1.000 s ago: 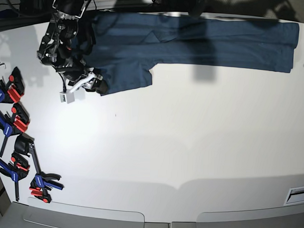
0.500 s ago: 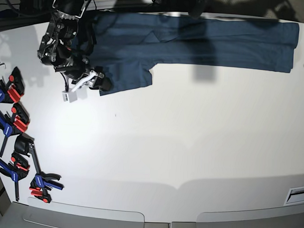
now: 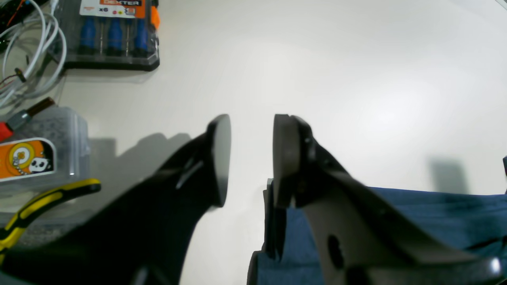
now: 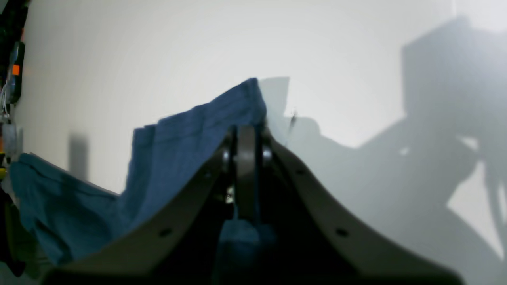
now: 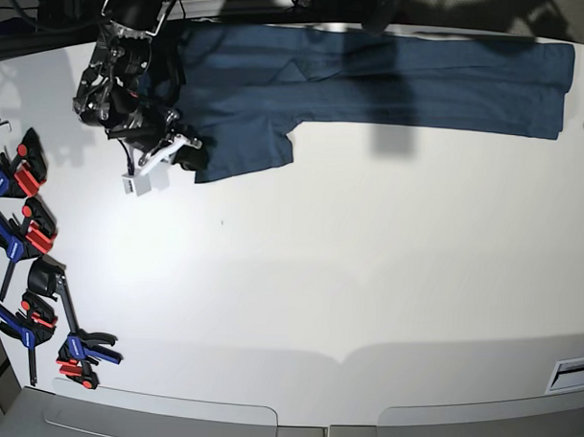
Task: Fold the T-shirt properly
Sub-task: 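Grasp the hanging sleeve with the right gripper and fold it onto the shirt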
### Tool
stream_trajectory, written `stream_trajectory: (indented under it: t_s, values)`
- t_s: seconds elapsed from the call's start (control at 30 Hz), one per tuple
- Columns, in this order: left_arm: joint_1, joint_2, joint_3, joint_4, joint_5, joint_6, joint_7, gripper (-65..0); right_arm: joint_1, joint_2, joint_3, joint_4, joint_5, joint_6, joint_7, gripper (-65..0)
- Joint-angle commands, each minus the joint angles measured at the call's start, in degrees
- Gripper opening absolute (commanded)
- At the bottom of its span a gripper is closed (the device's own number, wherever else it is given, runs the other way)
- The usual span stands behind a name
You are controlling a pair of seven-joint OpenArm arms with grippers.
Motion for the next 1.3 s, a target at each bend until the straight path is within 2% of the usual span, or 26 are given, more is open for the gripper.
stream_trajectory:
  t_s: [0.0,0.07,0.17,0.4,0.7,0.93,1.1,1.27]
  values:
    - [0.0,-1.6,-0.7,1.0,-1.2,-0.4,-1.4,-48.6,1.6,0.7,0.0,0.8,2.1,0.4,0.1,-65.0]
    - [0.0,-1.6,-0.7,1.0,-1.1,-0.4,-1.4,-48.6,2.7,0.7,0.0,0.8,4.8,0.5,-2.8,-65.0]
    - [0.0,-1.6,-0.7,1.0,-1.1,-0.4,-1.4,-48.6,3.4,0.6,0.0,1.6,11.4,3.6,-7.4,-65.0]
    - [0.0,-1.6,-0.7,1.0,-1.0,-0.4,-1.4,-48.6,1.8,0.6,0.0,7.6,21.1,3.6,-14.5,-65.0]
    - [0.0,-1.6,-0.7,1.0,-0.9,-0.4,-1.4,-48.6,-10.3,0.2,0.0,20.2,27.3,3.6,-15.7,-65.0]
    - [0.0,-1.6,-0.7,1.0,-1.0,-0.4,-1.4,-48.6,-21.7,-2.3,0.0,30.6,30.2,3.6,-15.7,-65.0]
    - [0.0,-1.6,-0.7,1.0,-0.9,-0.4,-1.4,-48.6,-26.9,-4.2,0.0,33.0,30.2,3.6,-15.7,-65.0]
    - [0.0,-1.6,-0.7,1.0,-1.0,-0.4,-1.4,-48.6,-30.2,-4.4,0.0,33.0,31.8,3.6,-15.7,-65.0]
